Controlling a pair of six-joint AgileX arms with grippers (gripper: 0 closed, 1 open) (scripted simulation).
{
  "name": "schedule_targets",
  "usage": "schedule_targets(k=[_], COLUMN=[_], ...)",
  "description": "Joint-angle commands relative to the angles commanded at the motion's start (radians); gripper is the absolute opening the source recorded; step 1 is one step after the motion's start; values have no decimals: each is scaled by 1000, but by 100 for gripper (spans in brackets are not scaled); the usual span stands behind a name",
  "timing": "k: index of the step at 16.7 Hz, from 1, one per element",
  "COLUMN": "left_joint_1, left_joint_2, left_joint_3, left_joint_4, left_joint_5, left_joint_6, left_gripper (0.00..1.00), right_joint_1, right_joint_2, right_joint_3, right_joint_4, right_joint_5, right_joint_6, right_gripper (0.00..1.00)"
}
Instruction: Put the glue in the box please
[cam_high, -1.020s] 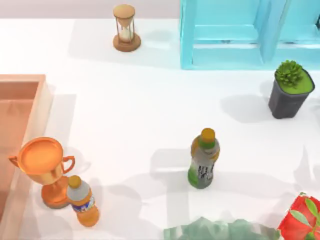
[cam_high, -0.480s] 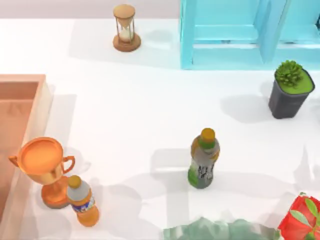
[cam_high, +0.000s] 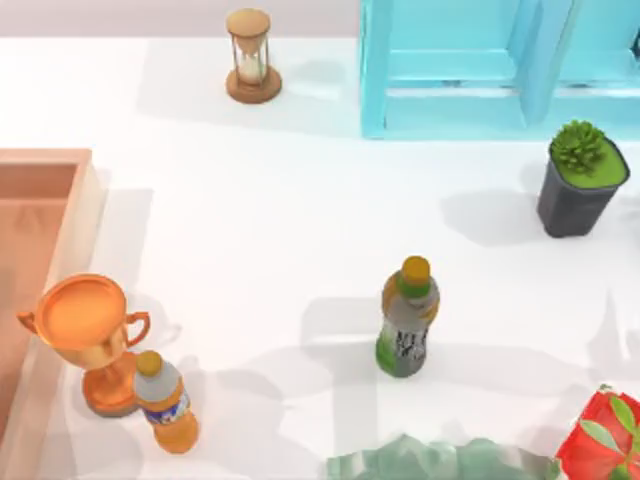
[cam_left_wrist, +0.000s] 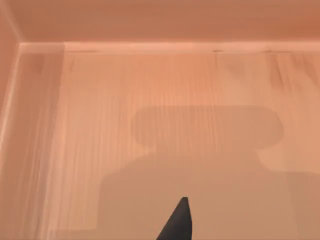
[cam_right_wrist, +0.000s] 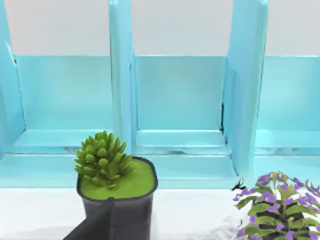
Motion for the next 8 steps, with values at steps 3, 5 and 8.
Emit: schedule_targets(k=[3, 5, 8], left_joint_1=[0, 0, 0], left_joint_2=[0, 0, 0], left_joint_3=[0, 0, 0], left_joint_4=[0, 0, 0], left_joint_5=[0, 0, 0], left_joint_6=[0, 0, 0], left_gripper=[100, 100, 100], right_joint_1=[0, 0, 0], right_joint_2=[0, 0, 0], right_joint_3=[0, 0, 0], right_joint_4=[0, 0, 0], right_joint_5=[0, 0, 0], right_joint_6=[0, 0, 0], right_gripper=[100, 100, 100])
